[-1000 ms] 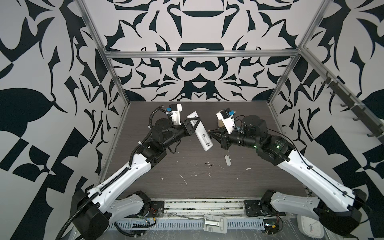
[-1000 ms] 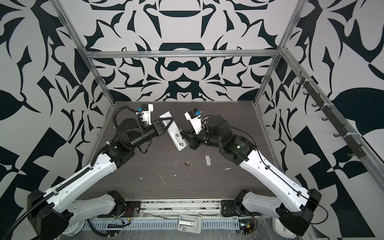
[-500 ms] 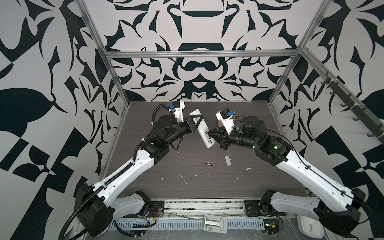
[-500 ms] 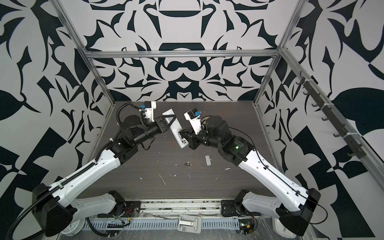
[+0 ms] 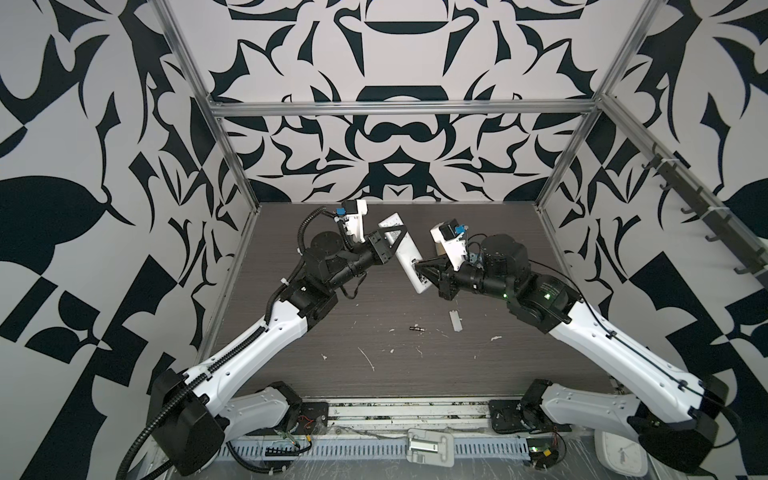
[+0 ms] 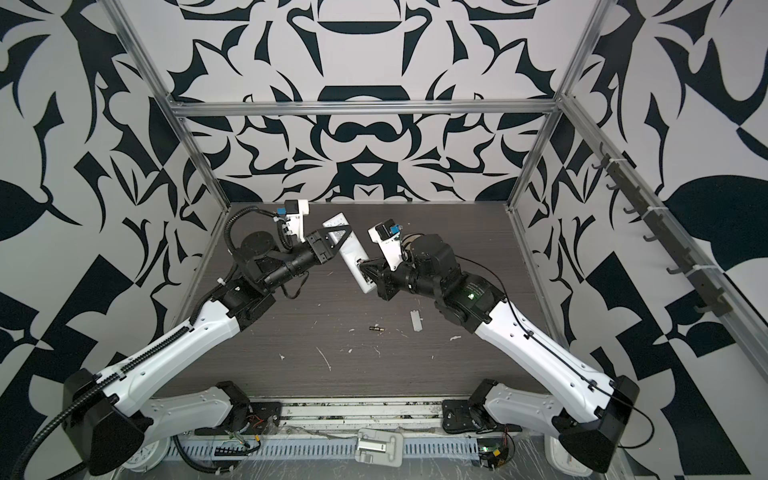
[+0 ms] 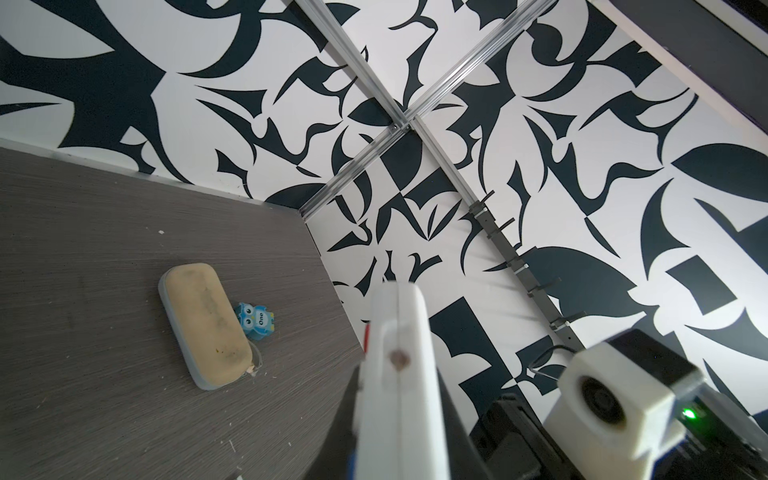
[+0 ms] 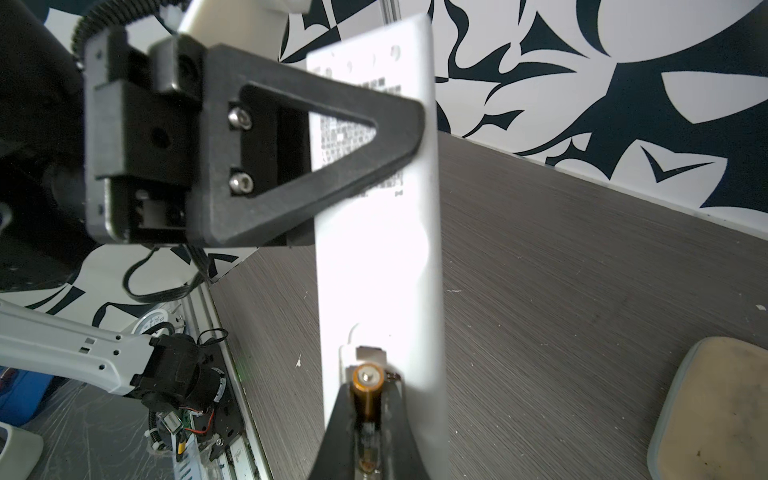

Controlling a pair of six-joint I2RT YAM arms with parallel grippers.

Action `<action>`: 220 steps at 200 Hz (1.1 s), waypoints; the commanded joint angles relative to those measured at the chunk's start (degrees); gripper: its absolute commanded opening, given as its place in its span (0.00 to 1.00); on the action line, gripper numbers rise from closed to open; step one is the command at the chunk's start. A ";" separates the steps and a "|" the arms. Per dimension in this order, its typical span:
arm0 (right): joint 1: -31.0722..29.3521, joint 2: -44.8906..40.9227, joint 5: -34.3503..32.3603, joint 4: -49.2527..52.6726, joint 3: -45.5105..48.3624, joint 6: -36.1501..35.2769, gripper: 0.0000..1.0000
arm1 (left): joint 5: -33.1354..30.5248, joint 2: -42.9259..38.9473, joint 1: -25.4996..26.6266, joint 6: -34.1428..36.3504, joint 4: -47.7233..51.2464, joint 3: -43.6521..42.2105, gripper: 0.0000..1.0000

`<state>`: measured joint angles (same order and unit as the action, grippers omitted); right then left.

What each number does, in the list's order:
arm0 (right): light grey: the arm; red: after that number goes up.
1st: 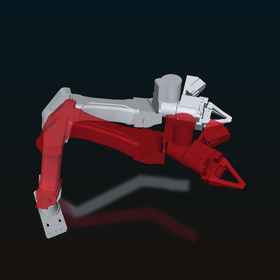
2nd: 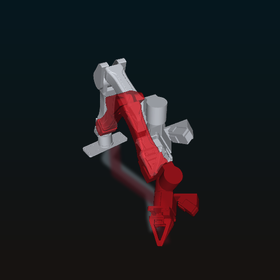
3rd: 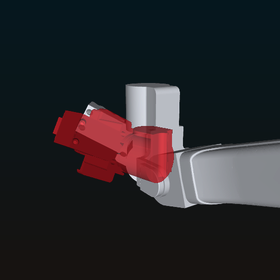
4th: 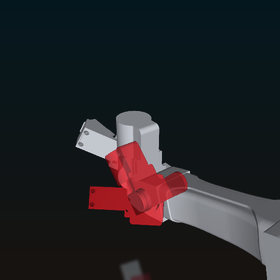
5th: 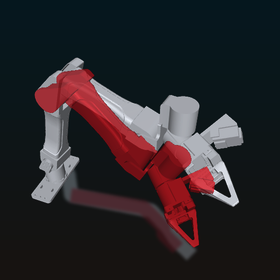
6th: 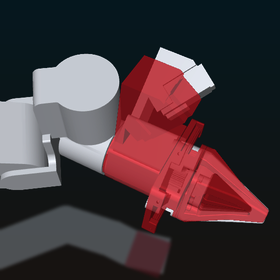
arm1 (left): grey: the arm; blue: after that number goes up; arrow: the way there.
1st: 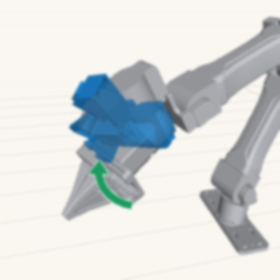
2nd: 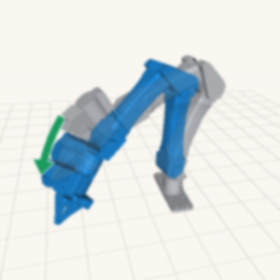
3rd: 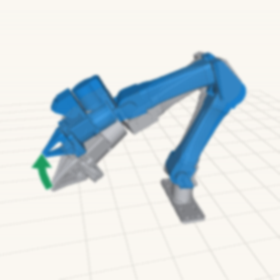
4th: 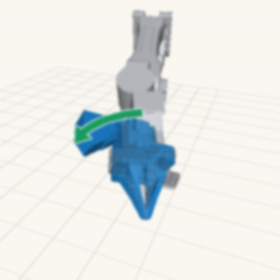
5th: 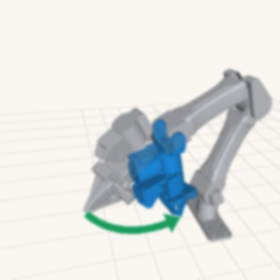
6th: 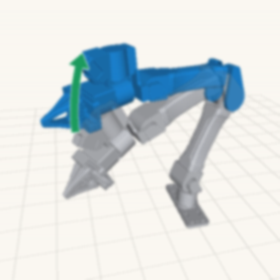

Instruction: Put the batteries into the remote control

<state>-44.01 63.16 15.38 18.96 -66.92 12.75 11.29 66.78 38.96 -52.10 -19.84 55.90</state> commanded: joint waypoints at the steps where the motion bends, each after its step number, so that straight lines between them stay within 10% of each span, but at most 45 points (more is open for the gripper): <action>1: -0.11 -1.98 -0.43 -2.10 0.64 -1.72 0.00 | 1.20 -0.55 0.32 -2.04 -5.64 -0.68 0.00; 220: -0.12 -3.38 1.16 3.41 -2.26 -5.45 0.32 | 1.56 0.41 0.50 -1.79 -16.31 -4.33 0.00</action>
<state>-44.03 60.90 16.71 21.15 -66.32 8.67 12.84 67.16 39.35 -53.15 -29.98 52.84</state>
